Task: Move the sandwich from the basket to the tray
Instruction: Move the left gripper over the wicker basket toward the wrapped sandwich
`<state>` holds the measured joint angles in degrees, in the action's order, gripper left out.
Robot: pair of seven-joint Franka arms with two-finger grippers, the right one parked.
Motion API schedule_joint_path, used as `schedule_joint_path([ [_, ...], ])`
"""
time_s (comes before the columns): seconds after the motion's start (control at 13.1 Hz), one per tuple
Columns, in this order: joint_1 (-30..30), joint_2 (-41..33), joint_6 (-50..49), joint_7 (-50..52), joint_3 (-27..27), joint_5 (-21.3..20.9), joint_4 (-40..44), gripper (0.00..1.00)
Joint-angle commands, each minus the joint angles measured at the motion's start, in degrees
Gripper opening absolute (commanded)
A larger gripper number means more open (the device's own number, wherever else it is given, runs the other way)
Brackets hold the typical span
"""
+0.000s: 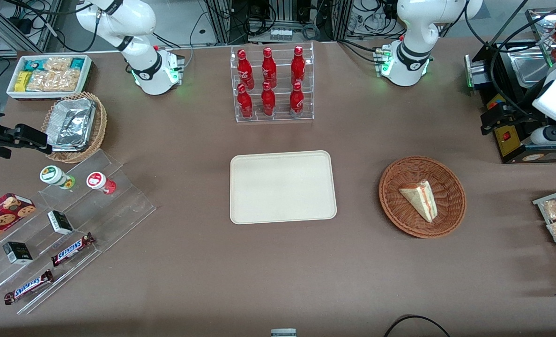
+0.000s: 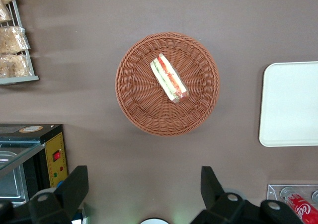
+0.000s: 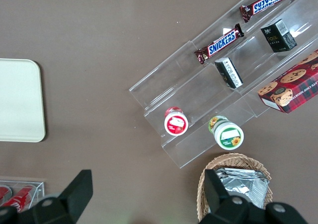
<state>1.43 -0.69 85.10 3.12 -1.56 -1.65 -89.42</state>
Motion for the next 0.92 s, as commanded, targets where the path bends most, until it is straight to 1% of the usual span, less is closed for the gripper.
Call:
schedule_joint_path([
  [0.0,1.3,-0.5,-1.2,-1.4,1.2,0.9,0.6,1.0],
  [0.23,1.2,1.0,-0.1,-1.0,0.9,1.0,0.2,1.0],
  [0.46,1.2,3.7,3.1,-0.3,0.8,0.7,-1.0,1.0],
  [0.61,1.2,3.4,9.3,0.5,0.8,1.3,-6.4,1.0],
  [0.84,1.5,3.2,22.1,8.4,0.7,1.5,-16.3,1.0],
])
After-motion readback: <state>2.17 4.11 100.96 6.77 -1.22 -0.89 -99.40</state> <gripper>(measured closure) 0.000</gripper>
